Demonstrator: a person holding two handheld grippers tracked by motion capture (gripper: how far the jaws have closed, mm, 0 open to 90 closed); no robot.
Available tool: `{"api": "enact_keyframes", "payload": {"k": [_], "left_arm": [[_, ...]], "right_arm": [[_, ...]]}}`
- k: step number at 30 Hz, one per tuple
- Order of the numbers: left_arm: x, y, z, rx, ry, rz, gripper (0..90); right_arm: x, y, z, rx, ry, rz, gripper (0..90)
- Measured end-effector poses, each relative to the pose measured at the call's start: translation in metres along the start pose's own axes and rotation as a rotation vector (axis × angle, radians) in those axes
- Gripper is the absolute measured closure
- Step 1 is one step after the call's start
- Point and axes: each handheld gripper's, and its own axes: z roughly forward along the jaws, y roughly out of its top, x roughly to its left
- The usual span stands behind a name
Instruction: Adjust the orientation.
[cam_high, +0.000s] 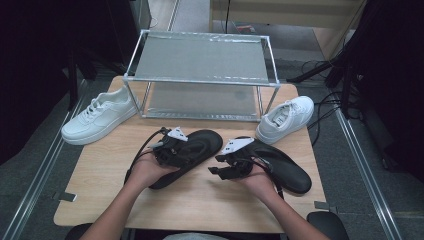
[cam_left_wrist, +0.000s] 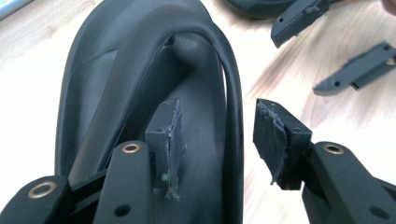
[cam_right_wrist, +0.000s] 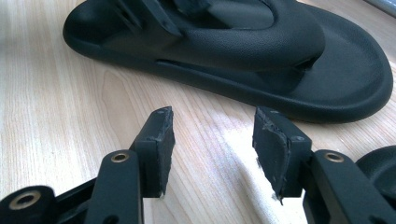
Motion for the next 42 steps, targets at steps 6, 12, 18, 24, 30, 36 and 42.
{"api": "enact_keyframes", "payload": {"k": [6,12,18,24,30,36,42], "left_arm": [[0.007,-0.012,-0.013,0.006,0.002,0.016,48.3],[0.017,-0.02,-0.025,-0.03,0.021,-0.021,48.1],[0.028,-0.034,-0.038,-0.06,0.058,-0.036,55.9],[0.04,-0.046,-0.046,-0.069,0.068,-0.089,62.8],[0.048,-0.054,-0.048,-0.074,0.075,-0.119,70.6],[0.057,-0.06,-0.05,-0.071,0.065,-0.149,82.2],[0.063,-0.06,-0.047,-0.075,0.06,-0.12,85.1]], "right_arm": [[0.001,0.0,0.001,-0.009,-0.002,0.008,50.1],[0.001,0.002,0.002,-0.019,-0.002,0.008,51.0],[0.002,0.006,0.005,-0.031,0.004,0.0,53.1],[0.002,0.011,0.009,-0.043,0.01,0.012,54.9],[0.003,0.017,0.017,-0.037,0.022,-0.003,57.7],[0.007,0.024,0.023,-0.021,0.022,-0.052,62.1],[0.005,0.031,0.019,-0.049,0.056,-0.014,80.8]]}}
